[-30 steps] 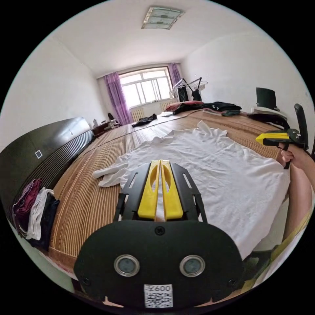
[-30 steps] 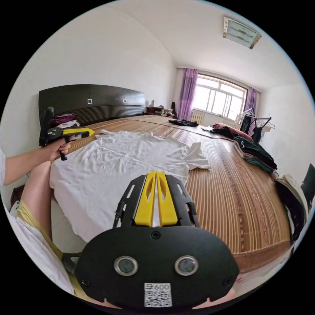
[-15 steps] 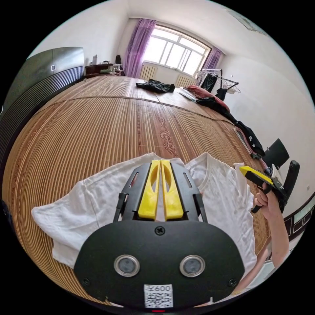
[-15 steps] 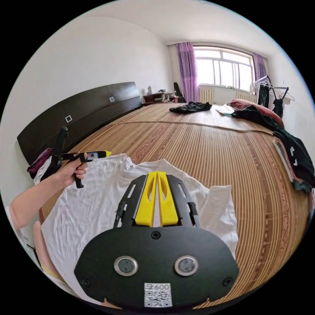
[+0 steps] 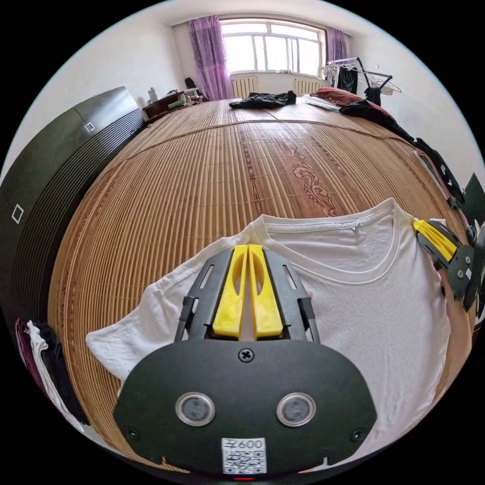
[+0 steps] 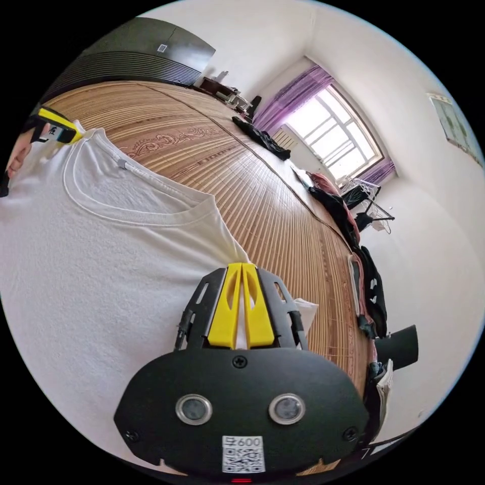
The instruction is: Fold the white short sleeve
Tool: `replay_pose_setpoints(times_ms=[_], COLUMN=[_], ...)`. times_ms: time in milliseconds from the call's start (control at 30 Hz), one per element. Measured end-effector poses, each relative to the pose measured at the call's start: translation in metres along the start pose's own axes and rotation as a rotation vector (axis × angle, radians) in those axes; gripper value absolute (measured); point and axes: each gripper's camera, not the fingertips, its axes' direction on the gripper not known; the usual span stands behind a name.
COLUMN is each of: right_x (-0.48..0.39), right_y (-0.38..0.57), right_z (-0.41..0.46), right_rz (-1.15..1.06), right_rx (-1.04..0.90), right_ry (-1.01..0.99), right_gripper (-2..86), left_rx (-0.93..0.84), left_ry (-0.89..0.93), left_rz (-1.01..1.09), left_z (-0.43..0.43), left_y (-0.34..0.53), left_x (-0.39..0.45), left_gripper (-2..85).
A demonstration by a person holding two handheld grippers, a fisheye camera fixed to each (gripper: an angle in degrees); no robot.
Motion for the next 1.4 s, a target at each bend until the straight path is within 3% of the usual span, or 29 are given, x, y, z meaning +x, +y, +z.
replay_pose_setpoints(times_ms=[100, 133, 167, 233, 267, 333, 400, 467, 567, 633, 667, 767, 833, 900, 1000, 1167, 1300, 1400], right_x=[0.012, 0.026, 0.045, 0.076, 0.100, 0.128, 0.144, 0.154, 0.148, 0.138, 0.135, 0.128, 0.119, 0.115, 0.121, 0.148, 0.163, 0.160], right_y=[0.014, 0.034, 0.062, 0.099, 0.107, 0.112, 0.119, 0.127, 0.143, 0.150, 0.158, 0.175, 0.189, 0.201, 0.214, 0.215, 0.235, 0.251], right_z=[-0.040, -0.072, -0.101, -0.128, -0.132, -0.129, -0.119, -0.110, -0.118, -0.110, -0.119, -0.138, -0.153, -0.165, -0.174, -0.158, -0.163, -0.172], right_rz=[0.170, 0.325, 0.491, 0.626, 0.654, 0.639, 0.542, 0.403, 0.299, 0.247, 0.225, 0.182, 0.123, 0.097, 0.109, 0.222, 0.342, 0.390], right_rx=[0.158, 0.326, 0.488, 0.618, 0.532, 0.334, 0.201, 0.048, -0.008, -0.120, -0.066, -0.069, -0.058, -0.056, -0.026, -0.058, -0.052, -0.063], right_ry=[0.128, 0.198, 0.174, 0.038, -0.024, -0.007, -0.050, -0.222, -0.380, -0.397, -0.374, -0.293, -0.271, -0.267, -0.313, -0.386, -0.479, -0.416], right_gripper=[-0.8, -0.8, -0.8, -0.8, -0.8, -0.8, -0.8, -0.8, -0.8, -0.8, -0.8, -0.8, -0.8, -0.8, -0.8, -0.8, -0.8, -0.8], left_rx=[0.044, 0.119, 0.274, 0.582, 0.748, 0.815, 0.765, 0.661, 0.494, 0.370, 0.296, 0.274, 0.305, 0.190, 0.180, 0.084, 0.070, 0.087], left_ry=[0.070, 0.081, 0.074, 0.063, 0.043, 0.024, 0.045, 0.112, 0.147, 0.160, 0.147, 0.002, -0.071, -0.126, -0.163, 0.153, 0.196, 0.162], left_rz=[-0.022, -0.066, -0.133, -0.224, -0.238, -0.169, -0.025, 0.234, 0.500, 0.665, 0.774, 0.869, 0.844, 0.791, 0.795, 0.642, 0.618, 0.630], left_z=[-0.013, -0.026, -0.049, -0.086, -0.103, -0.119, -0.125, -0.130, -0.128, -0.119, -0.112, -0.099, -0.090, -0.063, -0.052, -0.044, -0.036, -0.032], left_y=[0.013, 0.026, 0.049, 0.100, 0.132, 0.160, 0.163, 0.150, 0.123, 0.111, 0.108, 0.110, 0.112, 0.106, 0.111, 0.086, 0.089, 0.100], left_x=[-0.005, -0.011, -0.019, -0.025, -0.021, -0.003, 0.026, 0.087, 0.190, 0.259, 0.305, 0.395, 0.427, 0.444, 0.452, 0.400, 0.388, 0.388], left_gripper=[0.5, 0.4, 0.3, 0.3, 0.2, 0.2, 0.2, 0.2, 0.2, 0.3, 0.4, 0.4, 0.4, 0.3, 0.5, 0.8, 0.9, 0.9])
